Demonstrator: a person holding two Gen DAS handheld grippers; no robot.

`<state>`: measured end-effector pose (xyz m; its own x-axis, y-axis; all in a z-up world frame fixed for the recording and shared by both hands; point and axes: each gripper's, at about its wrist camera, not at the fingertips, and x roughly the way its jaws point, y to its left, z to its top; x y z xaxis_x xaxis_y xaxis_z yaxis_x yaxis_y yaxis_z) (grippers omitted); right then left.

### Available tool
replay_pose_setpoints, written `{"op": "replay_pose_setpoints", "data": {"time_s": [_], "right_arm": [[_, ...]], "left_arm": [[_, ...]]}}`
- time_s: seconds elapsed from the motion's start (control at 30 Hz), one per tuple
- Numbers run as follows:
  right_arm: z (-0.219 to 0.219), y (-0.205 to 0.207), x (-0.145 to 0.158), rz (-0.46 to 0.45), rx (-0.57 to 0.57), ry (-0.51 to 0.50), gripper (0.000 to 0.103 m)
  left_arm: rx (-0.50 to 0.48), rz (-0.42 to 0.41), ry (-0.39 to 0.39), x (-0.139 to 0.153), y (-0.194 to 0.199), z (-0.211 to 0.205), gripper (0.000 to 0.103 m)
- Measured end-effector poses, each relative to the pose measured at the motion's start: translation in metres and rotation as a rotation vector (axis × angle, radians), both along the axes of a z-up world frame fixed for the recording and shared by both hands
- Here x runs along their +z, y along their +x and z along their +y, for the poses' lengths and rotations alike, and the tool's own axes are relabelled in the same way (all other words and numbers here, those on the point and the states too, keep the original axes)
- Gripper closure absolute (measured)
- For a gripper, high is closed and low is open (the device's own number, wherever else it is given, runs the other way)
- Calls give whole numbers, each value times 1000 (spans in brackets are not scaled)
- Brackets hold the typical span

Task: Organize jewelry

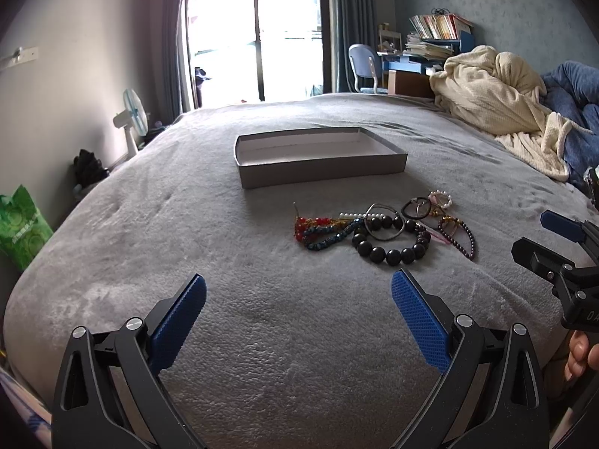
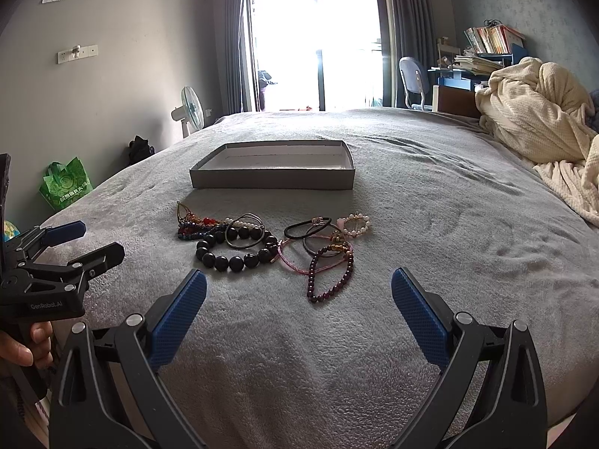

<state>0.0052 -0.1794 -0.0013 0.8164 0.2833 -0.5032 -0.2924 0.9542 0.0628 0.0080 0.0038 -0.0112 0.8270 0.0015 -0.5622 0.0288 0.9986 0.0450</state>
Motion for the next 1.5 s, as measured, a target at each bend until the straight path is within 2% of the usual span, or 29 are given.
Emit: {"op": "replay_pose_setpoints", "data": {"time_s": [0.47, 0.67, 0.83, 0.93, 1.07, 1.1, 1.17, 1.2, 1.27, 1.43, 1.47, 1.5], "right_arm": [[-5, 8, 1, 32, -21, 10, 5], [-15, 19, -1, 88, -53, 43, 5], [-17, 28, -5, 147, -55, 64, 6], [-16, 35, -6, 171, -53, 68, 12], [-17, 40, -6, 186, -48, 77, 13], [-16, 41, -6, 189, -47, 79, 13], [-15, 43, -7, 196, -42, 82, 13], [-14, 44, -8, 201, -37, 84, 13], [-10, 47, -8, 206, -24, 83, 13], [1, 56, -6, 203, 8, 61, 13], [3, 58, -5, 204, 14, 58, 13], [5, 60, -6, 205, 19, 56, 13]], "left_arm": [[-22, 25, 9, 4, 10, -5, 5], [-23, 91, -2, 5, 31, -4, 5], [-75, 123, -4, 6, 48, -9, 6], [-98, 132, 0, 7, 58, -11, 6], [-81, 155, -29, 7, 80, -1, 9], [-79, 173, -54, 7, 88, 5, 14], [-73, 213, -75, 3, 101, 13, 33], [-75, 230, -81, 2, 107, 16, 37], [-86, 258, -77, -3, 118, 19, 57], [-106, 296, -59, -10, 137, 18, 75], [-110, 306, -56, -12, 139, 18, 84], [-120, 323, -55, -16, 142, 17, 88]]}}
